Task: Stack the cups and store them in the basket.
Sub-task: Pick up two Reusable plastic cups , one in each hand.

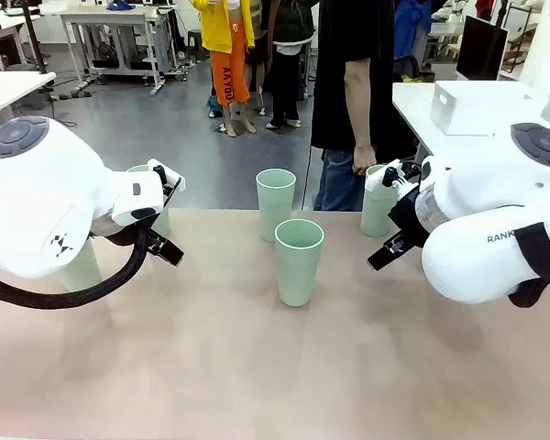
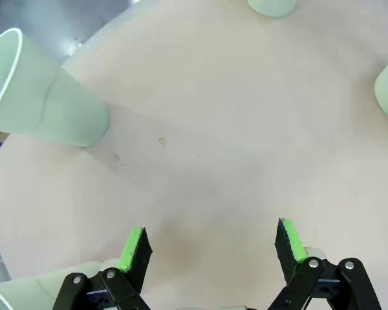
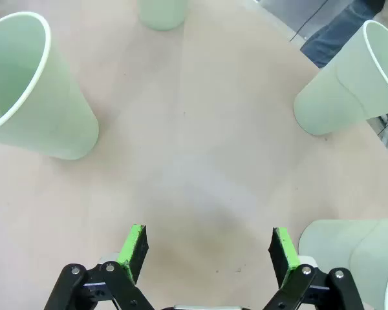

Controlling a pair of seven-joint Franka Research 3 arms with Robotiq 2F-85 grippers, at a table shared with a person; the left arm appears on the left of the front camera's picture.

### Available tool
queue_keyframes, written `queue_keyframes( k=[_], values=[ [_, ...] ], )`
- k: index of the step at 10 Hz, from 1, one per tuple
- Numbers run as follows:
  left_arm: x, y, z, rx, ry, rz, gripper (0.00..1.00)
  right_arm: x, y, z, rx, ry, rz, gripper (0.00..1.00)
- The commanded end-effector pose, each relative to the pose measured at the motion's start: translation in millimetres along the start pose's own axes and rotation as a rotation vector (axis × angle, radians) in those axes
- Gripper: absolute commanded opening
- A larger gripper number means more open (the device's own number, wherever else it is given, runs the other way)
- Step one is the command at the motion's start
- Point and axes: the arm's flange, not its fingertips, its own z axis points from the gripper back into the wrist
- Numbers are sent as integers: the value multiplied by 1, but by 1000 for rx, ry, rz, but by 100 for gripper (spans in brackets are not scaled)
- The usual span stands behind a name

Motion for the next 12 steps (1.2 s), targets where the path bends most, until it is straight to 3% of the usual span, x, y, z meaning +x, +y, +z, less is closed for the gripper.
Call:
queue_keyframes(
  k=[1,9,12],
  values=[
    [0,0,0,0,0,0,100,0,0,0,0,0,0,100],
    [0,0,0,0,0,1,100,0,0,0,0,0,1,100],
    [32,21,62,-125,17,-68,100,40,-45,45,-2,-22,5,100]
  ],
)
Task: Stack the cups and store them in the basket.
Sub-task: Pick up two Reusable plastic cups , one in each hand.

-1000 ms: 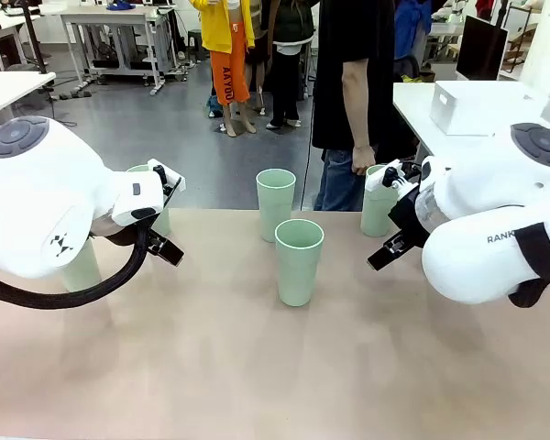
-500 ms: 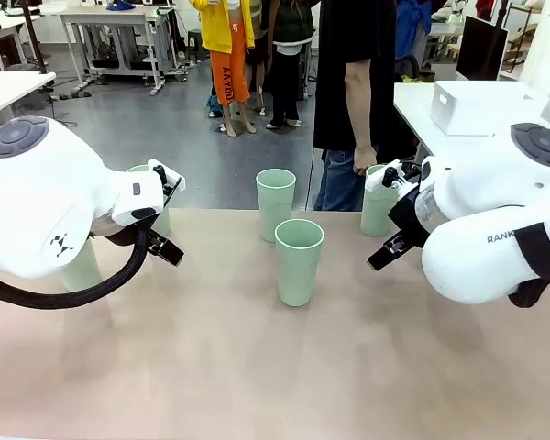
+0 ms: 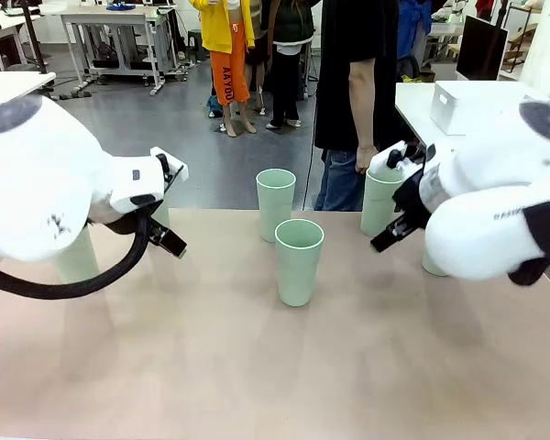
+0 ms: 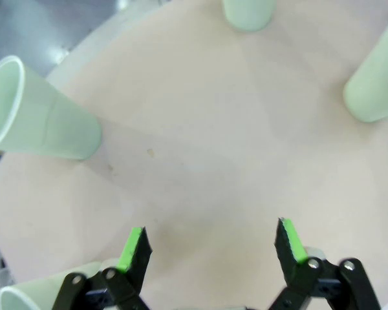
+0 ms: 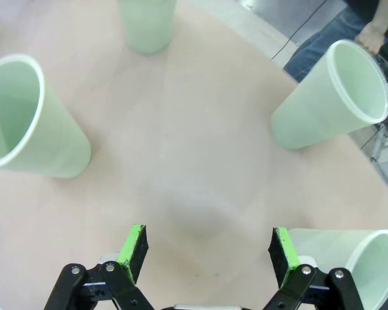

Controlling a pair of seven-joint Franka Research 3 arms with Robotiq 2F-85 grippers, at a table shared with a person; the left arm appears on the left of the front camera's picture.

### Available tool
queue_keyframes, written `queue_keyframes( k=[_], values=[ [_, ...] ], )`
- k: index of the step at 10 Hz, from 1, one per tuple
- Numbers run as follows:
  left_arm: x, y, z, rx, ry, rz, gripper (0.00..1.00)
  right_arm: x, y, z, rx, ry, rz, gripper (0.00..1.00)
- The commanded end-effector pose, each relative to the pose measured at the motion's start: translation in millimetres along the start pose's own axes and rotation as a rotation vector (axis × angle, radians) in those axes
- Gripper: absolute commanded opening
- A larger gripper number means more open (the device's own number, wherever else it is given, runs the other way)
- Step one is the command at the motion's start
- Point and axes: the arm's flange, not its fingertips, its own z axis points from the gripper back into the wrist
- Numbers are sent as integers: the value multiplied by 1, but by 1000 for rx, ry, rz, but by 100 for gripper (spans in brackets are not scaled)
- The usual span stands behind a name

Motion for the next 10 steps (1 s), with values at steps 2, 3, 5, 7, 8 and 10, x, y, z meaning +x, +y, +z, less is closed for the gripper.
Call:
queue_keyframes(
  k=[2,3,5,7,8,10],
  values=[
    [34,52,69,-170,31,-132,100,18,-63,53,33,-31,1,100],
    [42,70,85,-220,34,-195,100,18,-88,69,72,-51,-5,100],
    [51,117,108,-362,8,-313,100,12,-148,90,178,-125,38,100],
    [45,169,114,-560,-90,-410,100,-4,-210,88,290,-233,75,100],
    [35,186,111,-624,-143,-491,100,-18,-232,85,346,-317,105,100],
    [16,203,95,-686,-262,-590,100,-46,-257,67,434,-454,196,100]
  ],
)
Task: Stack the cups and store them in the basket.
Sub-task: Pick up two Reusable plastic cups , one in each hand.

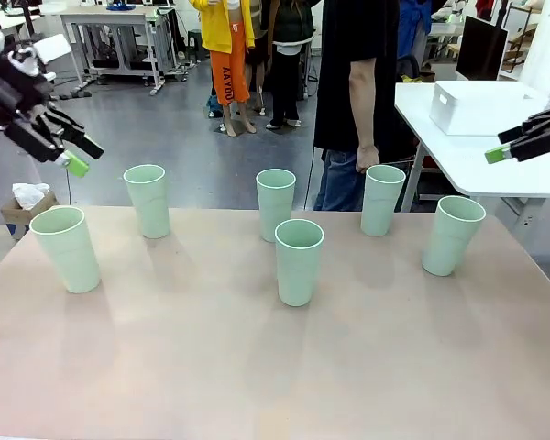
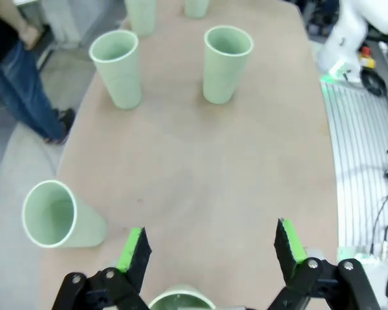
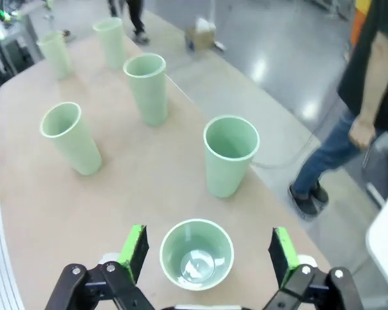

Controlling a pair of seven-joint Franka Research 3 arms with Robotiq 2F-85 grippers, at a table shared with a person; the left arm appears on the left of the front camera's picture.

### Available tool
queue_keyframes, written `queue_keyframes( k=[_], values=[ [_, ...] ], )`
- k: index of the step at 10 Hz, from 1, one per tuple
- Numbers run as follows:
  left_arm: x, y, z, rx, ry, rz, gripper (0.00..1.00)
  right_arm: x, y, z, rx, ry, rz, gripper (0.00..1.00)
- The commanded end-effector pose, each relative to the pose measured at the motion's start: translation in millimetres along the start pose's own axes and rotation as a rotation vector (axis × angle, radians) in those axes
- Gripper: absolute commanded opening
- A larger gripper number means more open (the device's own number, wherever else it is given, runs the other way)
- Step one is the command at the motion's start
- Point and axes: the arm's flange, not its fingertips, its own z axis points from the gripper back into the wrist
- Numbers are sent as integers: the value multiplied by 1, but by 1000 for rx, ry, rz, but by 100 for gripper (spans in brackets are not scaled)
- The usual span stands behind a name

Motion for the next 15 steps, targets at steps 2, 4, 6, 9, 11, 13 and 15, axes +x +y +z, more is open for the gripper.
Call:
queue_keyframes(
  k=[2,4,6,9,11,13,15],
  values=[
    [0,0,0,0,0,0,100,0,0,0,0,0,0,100],
    [0,0,0,0,0,0,100,0,0,0,0,0,0,100],
    [-7,6,-4,-1,-9,-18,100,-11,-5,-7,13,-5,21,100],
    [-40,70,27,-14,-132,13,100,-31,-75,-2,43,-147,35,100],
    [-71,89,53,-1,-208,43,100,-60,-110,15,87,-235,21,100],
    [-102,88,73,23,-253,54,100,-93,-136,38,51,-279,6,100],
    [-134,68,85,42,-262,96,100,-123,-145,65,20,-269,-5,100]
  ],
)
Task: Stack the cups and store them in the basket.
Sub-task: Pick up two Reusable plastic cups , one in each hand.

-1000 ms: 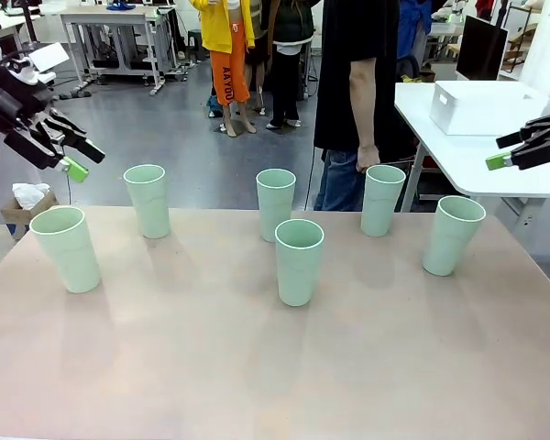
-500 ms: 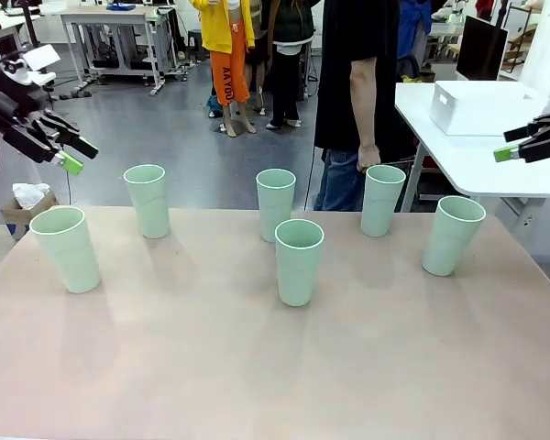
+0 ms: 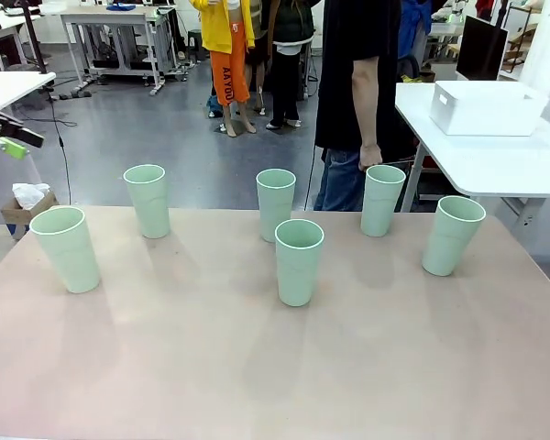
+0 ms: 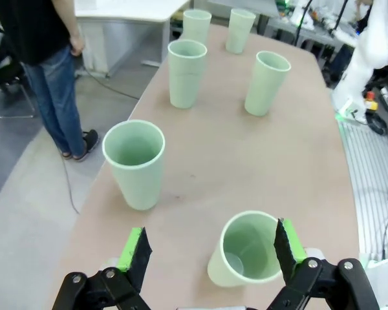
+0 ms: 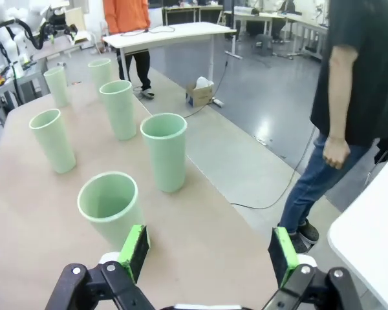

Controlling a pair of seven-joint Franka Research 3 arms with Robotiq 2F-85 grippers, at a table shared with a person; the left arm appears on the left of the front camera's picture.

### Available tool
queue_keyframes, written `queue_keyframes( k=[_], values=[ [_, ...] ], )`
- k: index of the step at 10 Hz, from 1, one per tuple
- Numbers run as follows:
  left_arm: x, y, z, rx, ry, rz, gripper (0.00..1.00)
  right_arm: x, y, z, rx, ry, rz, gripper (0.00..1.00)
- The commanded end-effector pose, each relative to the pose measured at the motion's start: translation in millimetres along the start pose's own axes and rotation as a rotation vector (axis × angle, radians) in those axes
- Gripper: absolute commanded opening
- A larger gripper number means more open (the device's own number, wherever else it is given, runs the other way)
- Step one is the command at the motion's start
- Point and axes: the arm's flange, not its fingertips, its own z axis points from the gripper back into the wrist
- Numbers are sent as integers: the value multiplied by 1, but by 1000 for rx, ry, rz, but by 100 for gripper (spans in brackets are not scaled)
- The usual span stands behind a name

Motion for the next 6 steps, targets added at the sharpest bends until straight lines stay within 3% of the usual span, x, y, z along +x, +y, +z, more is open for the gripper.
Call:
queue_keyframes(
  k=[1,4,6],
  values=[
    [-18,-20,11,23,-40,-13,100,-7,-3,19,-20,-22,28,100],
    [-44,-39,36,85,-51,-130,100,-20,5,51,-40,-41,9,100],
    [-53,-45,42,92,-47,-137,100,-22,11,60,-56,-44,14,100]
  ],
)
